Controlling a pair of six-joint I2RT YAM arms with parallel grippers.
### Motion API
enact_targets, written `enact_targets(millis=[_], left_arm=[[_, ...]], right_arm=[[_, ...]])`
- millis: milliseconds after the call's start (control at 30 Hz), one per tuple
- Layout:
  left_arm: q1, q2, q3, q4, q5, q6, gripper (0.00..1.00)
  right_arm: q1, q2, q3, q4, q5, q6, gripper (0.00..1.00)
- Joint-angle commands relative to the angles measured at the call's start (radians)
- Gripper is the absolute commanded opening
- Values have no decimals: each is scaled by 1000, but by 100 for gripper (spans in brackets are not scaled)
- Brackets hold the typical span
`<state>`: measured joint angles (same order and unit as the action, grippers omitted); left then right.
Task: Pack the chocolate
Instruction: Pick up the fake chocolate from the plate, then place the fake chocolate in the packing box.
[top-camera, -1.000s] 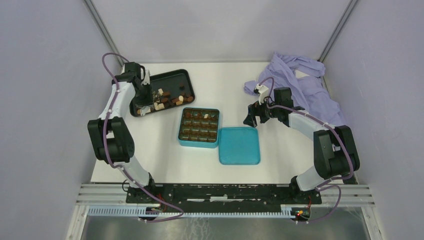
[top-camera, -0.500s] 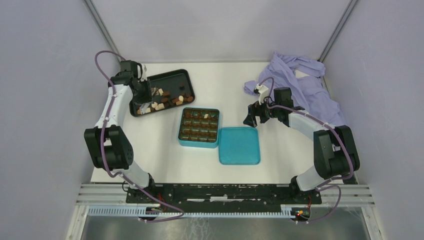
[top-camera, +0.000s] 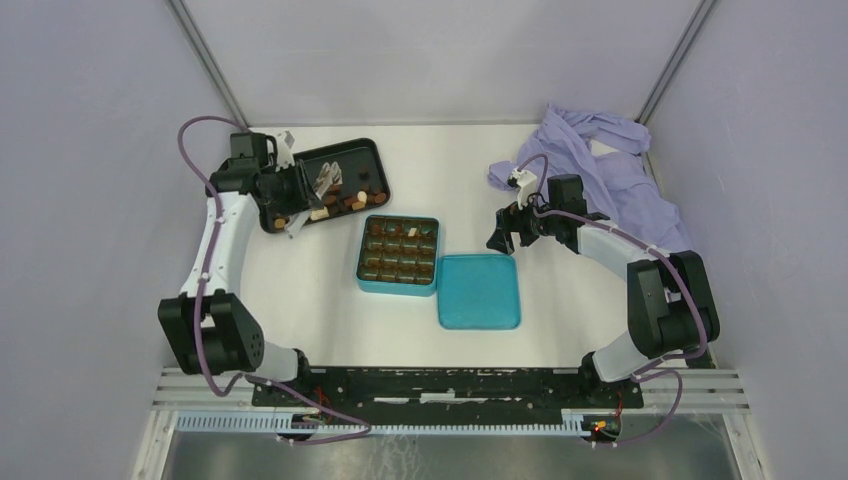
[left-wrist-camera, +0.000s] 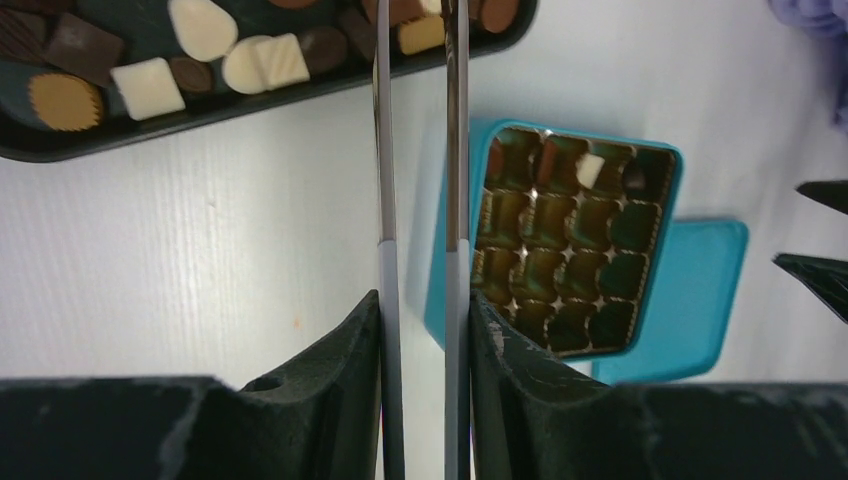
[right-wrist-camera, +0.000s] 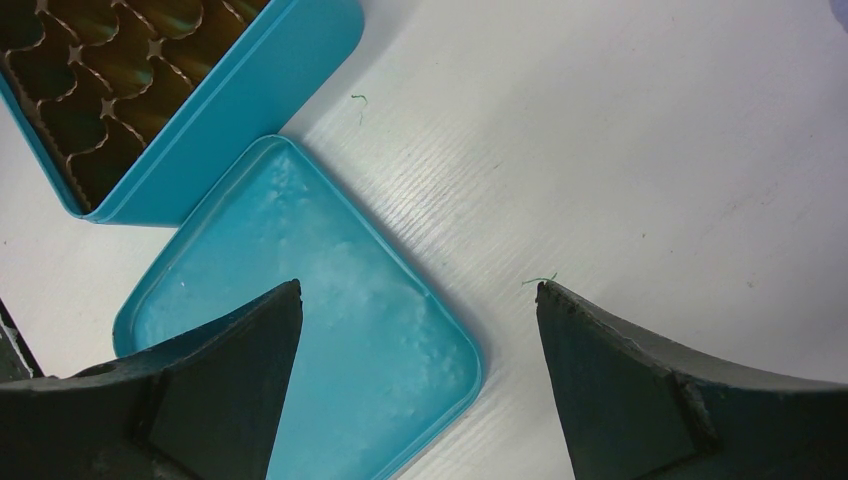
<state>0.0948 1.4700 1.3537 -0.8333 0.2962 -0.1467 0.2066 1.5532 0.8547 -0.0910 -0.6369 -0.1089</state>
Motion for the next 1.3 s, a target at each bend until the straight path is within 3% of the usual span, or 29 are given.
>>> enact_targets(millis=[0,267,600,1033,1267], left_arm=[[5,-139,-74,59,200,-78,2],[1,-304,-209,61,328,-151,2],[-62,-444,-324,82,321,-269,2],[-393,-463,-277,-35,-24,-346,2],[-483,-441,-277,-71,-159,-362,2]], right_arm=[[-1,-7,32,24,-23,0,92],[-1,-5,27,31,-29,3,93],[0,-11,15,41,-40,6,93],[1,-16,10,40,-35,2,93],[4,-10,15,36,-35,-1,92]])
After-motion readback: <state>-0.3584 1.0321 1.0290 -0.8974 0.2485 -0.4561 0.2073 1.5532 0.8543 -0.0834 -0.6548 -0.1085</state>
